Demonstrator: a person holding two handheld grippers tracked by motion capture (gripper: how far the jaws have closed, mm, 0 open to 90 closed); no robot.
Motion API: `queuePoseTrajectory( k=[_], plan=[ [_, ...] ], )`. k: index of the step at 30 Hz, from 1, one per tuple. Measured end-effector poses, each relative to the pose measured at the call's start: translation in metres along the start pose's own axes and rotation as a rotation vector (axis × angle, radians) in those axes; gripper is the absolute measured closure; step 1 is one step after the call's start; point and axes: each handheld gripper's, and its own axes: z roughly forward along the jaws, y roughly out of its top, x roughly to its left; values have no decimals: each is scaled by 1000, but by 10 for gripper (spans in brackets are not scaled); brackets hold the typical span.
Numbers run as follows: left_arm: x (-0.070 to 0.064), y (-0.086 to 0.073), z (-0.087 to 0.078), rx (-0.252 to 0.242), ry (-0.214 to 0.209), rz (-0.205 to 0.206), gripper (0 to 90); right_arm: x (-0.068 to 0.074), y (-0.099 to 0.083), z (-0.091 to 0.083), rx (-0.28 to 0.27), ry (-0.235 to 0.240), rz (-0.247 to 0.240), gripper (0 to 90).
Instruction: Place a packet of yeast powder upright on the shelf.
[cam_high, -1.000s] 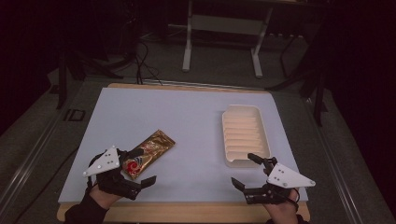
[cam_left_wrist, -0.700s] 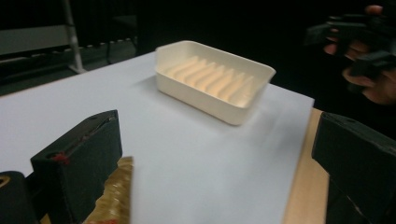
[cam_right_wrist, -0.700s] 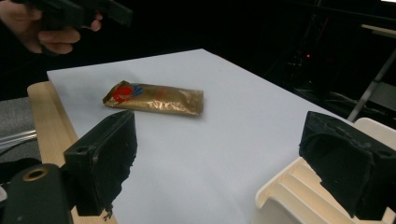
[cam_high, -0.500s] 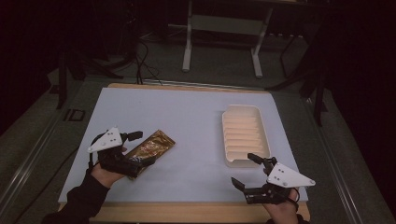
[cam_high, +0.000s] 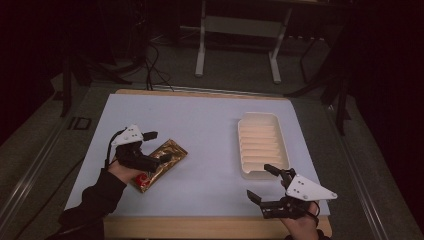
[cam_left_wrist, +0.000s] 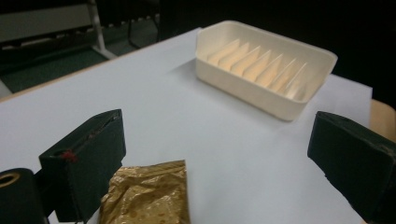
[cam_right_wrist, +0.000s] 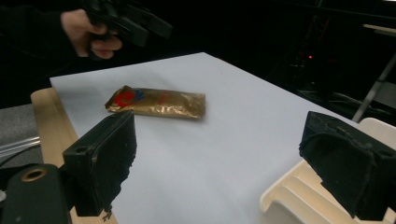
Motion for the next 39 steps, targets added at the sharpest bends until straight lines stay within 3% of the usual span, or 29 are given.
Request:
queuePoseTrajectory(
  k=[7,21,23,27,39],
  plan=[
    [16,-6,17,48,23,-7,76,0,-1,1,2,1,4,108],
    [47,-24,42,122,63,-70,180,-1,-3,2,14,25,11,109],
    [49,-25,44,124,82,-55,227,-1,-4,3,19,31,11,110],
    [56,-27,49,127,73,-68,268,0,-5,4,20,34,15,110],
    [65,-42,72,224,115,-88,269,-2,-7,5,25,38,26,114]
  ],
)
